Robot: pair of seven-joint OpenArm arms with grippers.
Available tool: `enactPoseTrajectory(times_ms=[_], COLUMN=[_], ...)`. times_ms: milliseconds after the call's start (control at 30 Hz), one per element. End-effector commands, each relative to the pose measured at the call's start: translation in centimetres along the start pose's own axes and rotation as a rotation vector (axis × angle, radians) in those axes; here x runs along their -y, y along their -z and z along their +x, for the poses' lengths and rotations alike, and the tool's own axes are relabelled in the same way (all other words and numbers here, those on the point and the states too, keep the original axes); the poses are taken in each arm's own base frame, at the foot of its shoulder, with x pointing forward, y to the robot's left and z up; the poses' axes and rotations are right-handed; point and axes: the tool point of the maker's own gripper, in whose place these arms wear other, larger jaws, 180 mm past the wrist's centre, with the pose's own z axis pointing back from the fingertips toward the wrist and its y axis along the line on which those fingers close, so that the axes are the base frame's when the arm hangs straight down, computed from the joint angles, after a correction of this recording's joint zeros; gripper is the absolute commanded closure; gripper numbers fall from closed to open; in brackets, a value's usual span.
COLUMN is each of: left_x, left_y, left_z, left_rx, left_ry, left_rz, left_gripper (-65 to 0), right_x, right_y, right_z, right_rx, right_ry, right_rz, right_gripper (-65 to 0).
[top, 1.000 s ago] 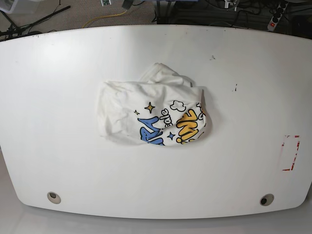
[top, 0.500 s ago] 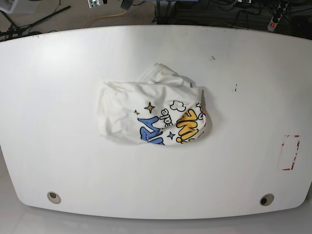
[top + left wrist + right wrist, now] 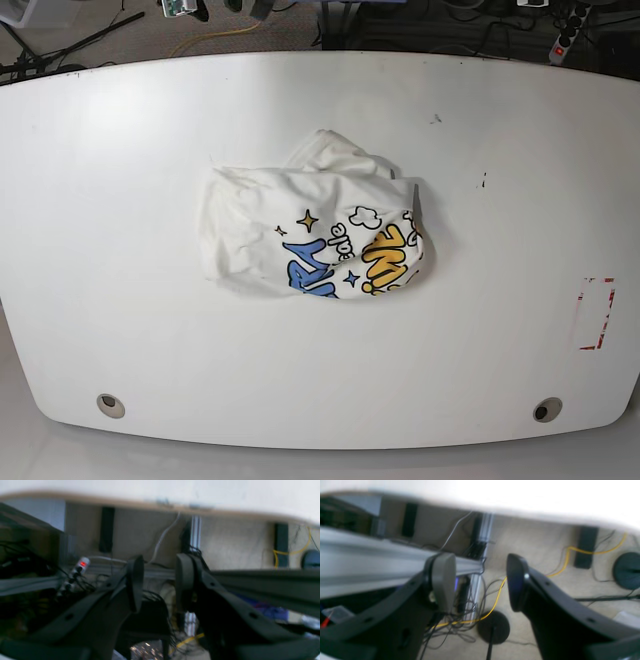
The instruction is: Fold the T-shirt properly
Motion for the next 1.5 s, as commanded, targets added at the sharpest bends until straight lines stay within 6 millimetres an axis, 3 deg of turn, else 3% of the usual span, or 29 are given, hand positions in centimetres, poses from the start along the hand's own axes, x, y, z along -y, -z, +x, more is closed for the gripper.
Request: enactPoseTrajectory(times_ms=[0,167,433,700,900,1100,1267,1467], left_x=[-0.2,-0.6,-0.6,-0.1,0.7,0.0,-0.4,-0.8], left_y=[-0.2,1.9,4.9,6.2,6.7,6.9,7.0,7.1], left_z=[0.8,3.1,7.6,9.6,10.0,11.2,11.6,12.1], left_rx=[0.025,0.108,0.237,0.297,0.309,0.33,0.333,0.341], left_ry=[0.001,0.01,0.092,0.101,0.098,0.164,0.199,0.24], left_rz=[0.004,0.016,0.03,0.024,0.003,-0.016,-0.024,-0.034], left_gripper=[-23.7,-34.7,-31.9,-31.9,-31.9,-31.9,-31.9,-31.9], right_x=[-0.1,0.5,1.0,0.8,0.6,0.4,4.2,7.2], right_y=[0.5,2.2,4.2,6.2,6.8,7.7,8.9,12.0], right_z=[1.9,5.1,10.5,14.8,18.5,22.2,25.3,26.4], right_rx=[0.061,0.15,0.308,0.341,0.407,0.425,0.415,0.379], right_ry=[-0.005,-0.028,0.041,0.157,0.257,0.234,0.244,0.311], right_rz=[0.01,0.007,0.032,0.111,0.185,0.231,0.156,0.129], right_gripper=[-30.6,-30.6,-31.4,-31.7,-49.8,-50.6,-50.3,-50.3])
